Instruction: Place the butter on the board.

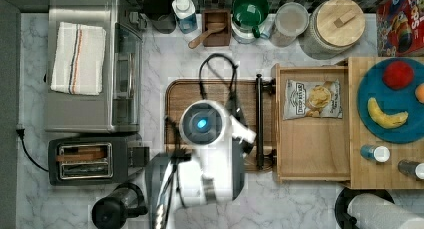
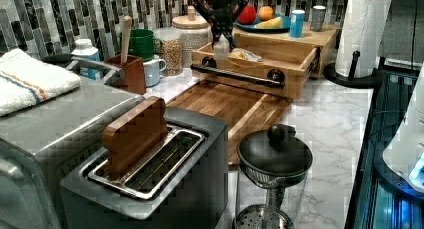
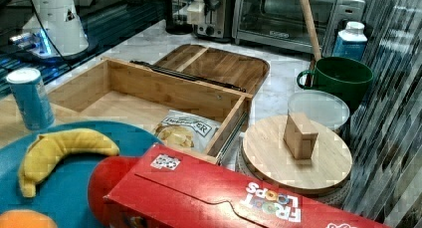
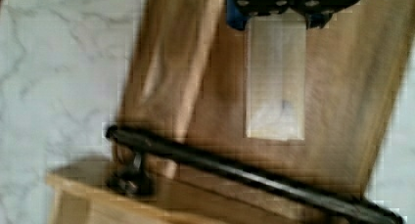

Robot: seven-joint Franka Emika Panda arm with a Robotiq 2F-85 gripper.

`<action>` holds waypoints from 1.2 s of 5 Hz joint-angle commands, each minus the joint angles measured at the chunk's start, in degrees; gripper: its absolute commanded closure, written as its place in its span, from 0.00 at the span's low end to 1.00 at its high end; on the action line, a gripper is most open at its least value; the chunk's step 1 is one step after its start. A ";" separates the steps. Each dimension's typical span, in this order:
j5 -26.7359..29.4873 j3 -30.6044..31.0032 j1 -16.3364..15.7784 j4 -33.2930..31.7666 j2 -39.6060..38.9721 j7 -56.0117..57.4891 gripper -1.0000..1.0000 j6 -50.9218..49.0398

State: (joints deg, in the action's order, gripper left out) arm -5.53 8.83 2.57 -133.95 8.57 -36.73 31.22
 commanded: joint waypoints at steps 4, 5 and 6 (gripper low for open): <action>1.44 9.27 -2.24 -11.97 1.54 -19.37 1.00 17.94; 1.11 10.55 -2.39 -9.84 -3.29 -23.52 1.00 20.42; 0.26 11.31 -1.80 -9.49 -5.61 -25.27 1.00 22.49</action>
State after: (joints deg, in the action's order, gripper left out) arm -4.94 18.69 1.84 -149.28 5.23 -58.19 53.38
